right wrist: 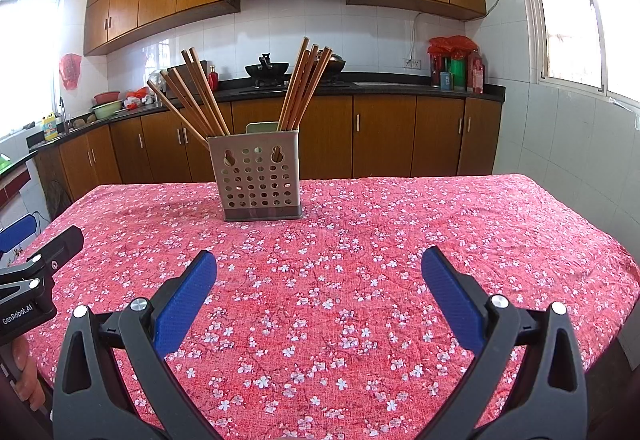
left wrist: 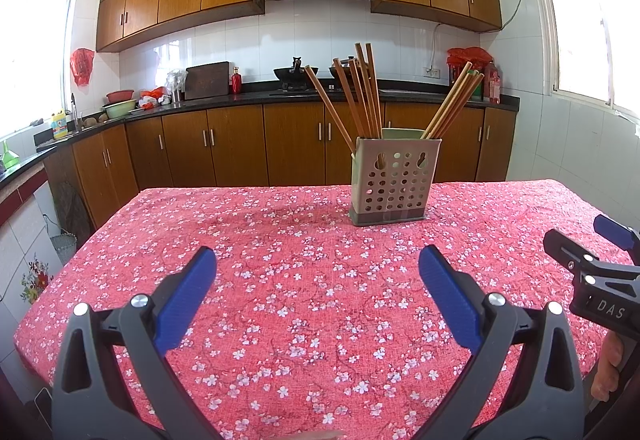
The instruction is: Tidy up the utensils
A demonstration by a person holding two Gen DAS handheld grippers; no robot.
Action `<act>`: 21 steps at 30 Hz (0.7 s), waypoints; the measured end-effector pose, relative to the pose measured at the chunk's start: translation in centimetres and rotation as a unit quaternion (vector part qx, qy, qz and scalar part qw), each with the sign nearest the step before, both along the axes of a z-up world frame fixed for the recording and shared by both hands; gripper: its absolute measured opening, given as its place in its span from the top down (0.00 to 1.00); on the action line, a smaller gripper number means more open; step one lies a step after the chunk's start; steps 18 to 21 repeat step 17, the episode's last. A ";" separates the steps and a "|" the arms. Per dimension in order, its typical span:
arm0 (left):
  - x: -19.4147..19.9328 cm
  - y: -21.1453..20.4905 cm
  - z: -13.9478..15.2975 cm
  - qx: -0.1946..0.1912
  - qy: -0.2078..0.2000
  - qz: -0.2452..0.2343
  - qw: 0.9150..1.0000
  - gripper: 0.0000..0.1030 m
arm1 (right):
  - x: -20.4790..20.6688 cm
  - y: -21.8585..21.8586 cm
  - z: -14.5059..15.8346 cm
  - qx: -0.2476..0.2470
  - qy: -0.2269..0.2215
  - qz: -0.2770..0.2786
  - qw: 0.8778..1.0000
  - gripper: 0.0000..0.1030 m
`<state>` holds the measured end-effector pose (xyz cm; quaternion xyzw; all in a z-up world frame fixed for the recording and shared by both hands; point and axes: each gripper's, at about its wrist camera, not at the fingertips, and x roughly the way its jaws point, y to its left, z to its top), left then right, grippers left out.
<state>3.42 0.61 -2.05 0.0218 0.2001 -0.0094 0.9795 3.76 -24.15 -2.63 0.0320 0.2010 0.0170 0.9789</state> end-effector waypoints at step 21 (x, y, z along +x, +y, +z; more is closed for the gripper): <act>0.1 0.6 0.0 -0.001 0.005 0.002 1.000 0.04 | -0.3 -0.1 -0.4 0.004 0.003 -0.002 1.000 0.02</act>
